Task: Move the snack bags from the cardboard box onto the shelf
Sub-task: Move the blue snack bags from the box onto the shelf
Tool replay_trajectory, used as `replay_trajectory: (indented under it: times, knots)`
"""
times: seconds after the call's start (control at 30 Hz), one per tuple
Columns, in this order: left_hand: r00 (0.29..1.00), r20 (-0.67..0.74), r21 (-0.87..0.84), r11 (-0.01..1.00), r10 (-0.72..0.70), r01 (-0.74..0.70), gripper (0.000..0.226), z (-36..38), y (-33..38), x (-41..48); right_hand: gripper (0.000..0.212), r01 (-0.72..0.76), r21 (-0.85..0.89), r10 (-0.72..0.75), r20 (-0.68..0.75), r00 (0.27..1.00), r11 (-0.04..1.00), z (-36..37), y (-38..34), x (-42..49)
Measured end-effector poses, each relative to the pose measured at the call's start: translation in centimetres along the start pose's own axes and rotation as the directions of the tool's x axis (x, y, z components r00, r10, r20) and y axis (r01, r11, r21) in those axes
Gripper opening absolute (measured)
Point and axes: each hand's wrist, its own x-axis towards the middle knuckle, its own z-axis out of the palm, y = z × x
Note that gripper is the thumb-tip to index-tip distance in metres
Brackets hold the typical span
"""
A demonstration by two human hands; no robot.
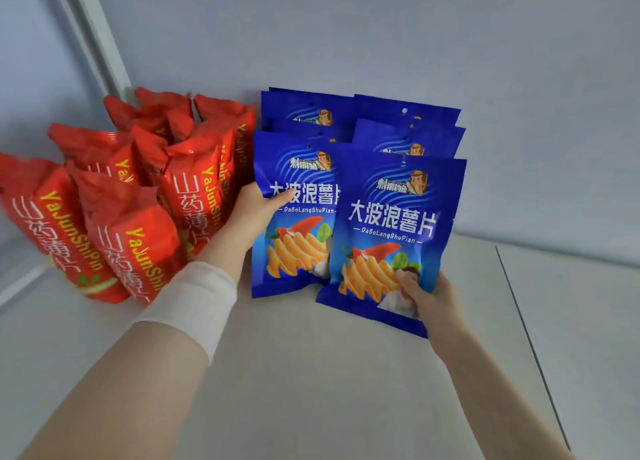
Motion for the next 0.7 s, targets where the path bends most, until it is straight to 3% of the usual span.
replay_trajectory:
  times: [0.33, 0.57, 0.7]
  knots:
    - [0.961, -0.277, 0.122, 0.991, -0.010, 0.046, 0.057, 2.4, -1.7, 3.6, 0.014, 0.103, -0.174, -0.132, -0.167, 0.977, 0.979, 1.6, 0.3, 3.3]
    - [0.919, -0.359, 0.304, 0.951, 0.165, -0.051, 0.076, 3.2, -1.2, 1.6, 0.015, 0.050, -0.171, -0.098, -0.281, 0.955, 0.984, 2.1, 0.9, 2.5]
    - [0.889, -0.353, 0.434, 0.893, 0.293, -0.122, 0.072, 3.6, -0.6, 0.0, 0.022, 0.052, -0.153, -0.098, -0.314, 0.944, 0.987, 2.3, 0.7, 2.2]
